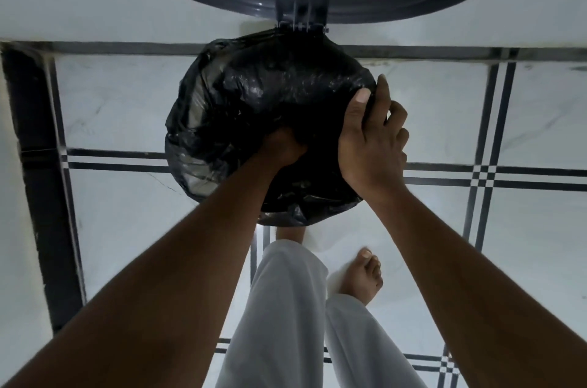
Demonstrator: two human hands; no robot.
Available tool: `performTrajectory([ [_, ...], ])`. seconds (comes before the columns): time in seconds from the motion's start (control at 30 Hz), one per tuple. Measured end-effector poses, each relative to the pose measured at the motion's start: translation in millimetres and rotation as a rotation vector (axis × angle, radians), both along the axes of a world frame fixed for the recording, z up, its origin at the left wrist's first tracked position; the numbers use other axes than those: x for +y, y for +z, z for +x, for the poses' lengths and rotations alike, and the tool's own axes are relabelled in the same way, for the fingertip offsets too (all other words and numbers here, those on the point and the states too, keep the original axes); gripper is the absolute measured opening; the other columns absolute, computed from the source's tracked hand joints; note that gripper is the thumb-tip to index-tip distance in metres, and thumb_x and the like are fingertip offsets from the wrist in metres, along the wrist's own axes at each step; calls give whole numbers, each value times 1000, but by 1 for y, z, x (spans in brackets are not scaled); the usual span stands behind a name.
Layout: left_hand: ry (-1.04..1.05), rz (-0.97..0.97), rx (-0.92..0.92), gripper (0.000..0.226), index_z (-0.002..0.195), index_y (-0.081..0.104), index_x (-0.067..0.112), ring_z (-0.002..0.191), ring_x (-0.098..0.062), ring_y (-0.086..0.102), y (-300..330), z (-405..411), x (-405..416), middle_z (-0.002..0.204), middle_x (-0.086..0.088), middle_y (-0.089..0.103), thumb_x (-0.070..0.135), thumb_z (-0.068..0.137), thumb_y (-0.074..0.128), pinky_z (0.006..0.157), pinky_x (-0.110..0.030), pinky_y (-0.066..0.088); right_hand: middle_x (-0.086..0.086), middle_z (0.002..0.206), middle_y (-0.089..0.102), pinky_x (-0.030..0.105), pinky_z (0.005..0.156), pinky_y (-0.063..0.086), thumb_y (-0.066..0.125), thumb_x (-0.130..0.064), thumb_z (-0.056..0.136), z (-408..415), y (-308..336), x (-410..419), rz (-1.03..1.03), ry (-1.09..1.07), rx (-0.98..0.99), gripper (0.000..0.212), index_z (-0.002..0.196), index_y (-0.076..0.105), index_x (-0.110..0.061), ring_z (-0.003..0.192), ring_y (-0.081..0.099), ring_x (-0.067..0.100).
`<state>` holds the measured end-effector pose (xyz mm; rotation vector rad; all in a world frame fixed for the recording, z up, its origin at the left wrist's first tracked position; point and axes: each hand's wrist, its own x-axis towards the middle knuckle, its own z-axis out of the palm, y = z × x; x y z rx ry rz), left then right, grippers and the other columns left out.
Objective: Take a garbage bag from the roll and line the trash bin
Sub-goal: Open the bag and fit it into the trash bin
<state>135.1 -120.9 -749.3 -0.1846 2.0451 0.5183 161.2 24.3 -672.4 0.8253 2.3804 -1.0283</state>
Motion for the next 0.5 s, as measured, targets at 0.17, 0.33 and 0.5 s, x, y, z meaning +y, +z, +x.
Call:
performTrajectory([
  [0.17, -7, -62, -189, 57, 166, 40, 11, 157, -38, 38, -24, -4, -1, 172, -18, 38, 34, 116, 51, 127, -46, 31, 3, 178, 24, 65, 123, 28, 15, -68, 114, 1, -6, 0, 2, -14, 36, 67, 176, 13, -41, 158, 31, 38],
  [0.33, -90, -125, -249, 58, 169, 31, 10, 160, -37, 32, -37, 11, -1, 176, -19, 30, 35, 118, 45, 128, -45, 26, 2, 177, 25, 65, 123, 29, 14, -69, 113, 3, -10, 0, 30, 3, 57, 69, 175, 12, -41, 157, 33, 36],
  [0.5, -259, -137, 13, 42, 148, 64, 12, 139, -40, 61, 25, 23, 3, 150, -21, 64, 26, 110, 53, 112, -46, 50, 0, 179, 23, 64, 125, 25, 12, -71, 112, -1, -4, -1, 18, -6, -1, 69, 175, 11, -44, 158, 32, 35],
])
